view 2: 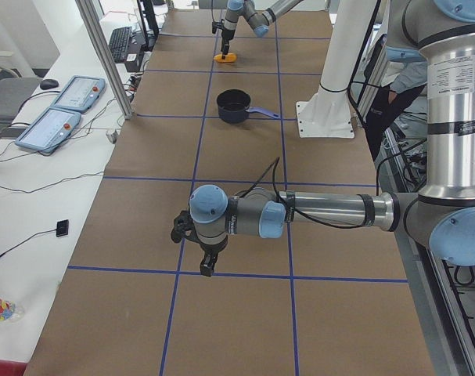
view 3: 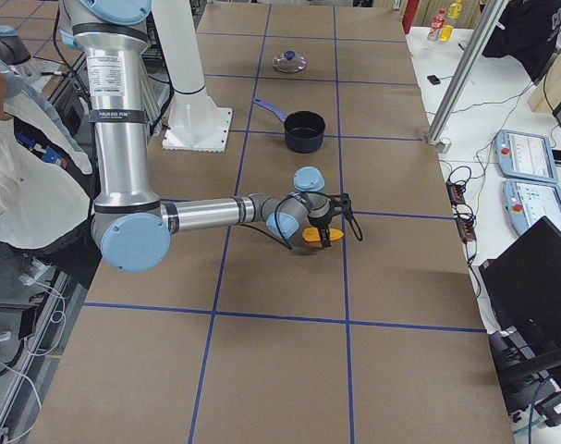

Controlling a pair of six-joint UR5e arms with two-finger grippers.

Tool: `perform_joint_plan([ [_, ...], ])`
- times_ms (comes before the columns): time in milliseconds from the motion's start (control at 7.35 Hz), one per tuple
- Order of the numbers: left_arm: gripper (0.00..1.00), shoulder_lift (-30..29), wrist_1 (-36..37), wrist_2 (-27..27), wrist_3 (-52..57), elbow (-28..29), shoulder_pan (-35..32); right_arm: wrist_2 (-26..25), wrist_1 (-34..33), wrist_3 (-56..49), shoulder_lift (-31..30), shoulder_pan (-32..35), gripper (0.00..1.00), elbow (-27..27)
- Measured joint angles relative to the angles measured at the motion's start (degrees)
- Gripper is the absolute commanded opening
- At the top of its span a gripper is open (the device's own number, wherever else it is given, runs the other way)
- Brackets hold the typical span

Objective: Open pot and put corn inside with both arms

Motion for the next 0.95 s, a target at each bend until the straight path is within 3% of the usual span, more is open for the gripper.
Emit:
perform_joint_plan([
  [136, 0.98, 0.0, 0.0, 0.0, 0.0, 0.0, 0.0, 0.0, 0.1, 0.4, 0.1, -0.6, 0.31, 0.0],
  [272, 0.98, -0.1, -0.1, 0.0, 0.0, 0.0, 0.0, -0.1, 0.1, 0.6, 0.3, -1.0, 0.00, 0.1],
  [680, 0.98, -0.1, -0.2, 0.0, 0.0, -0.1, 0.0, 0.2, -0.3, 0.7, 1.6, -1.1, 0.00, 2.2],
  [952, 0.98, -0.1, -0.2, -0.1, 0.1, -0.3, 0.0, 0.4, -7.6, 1.4, 6.7, -1.1, 0.00, 7.3],
])
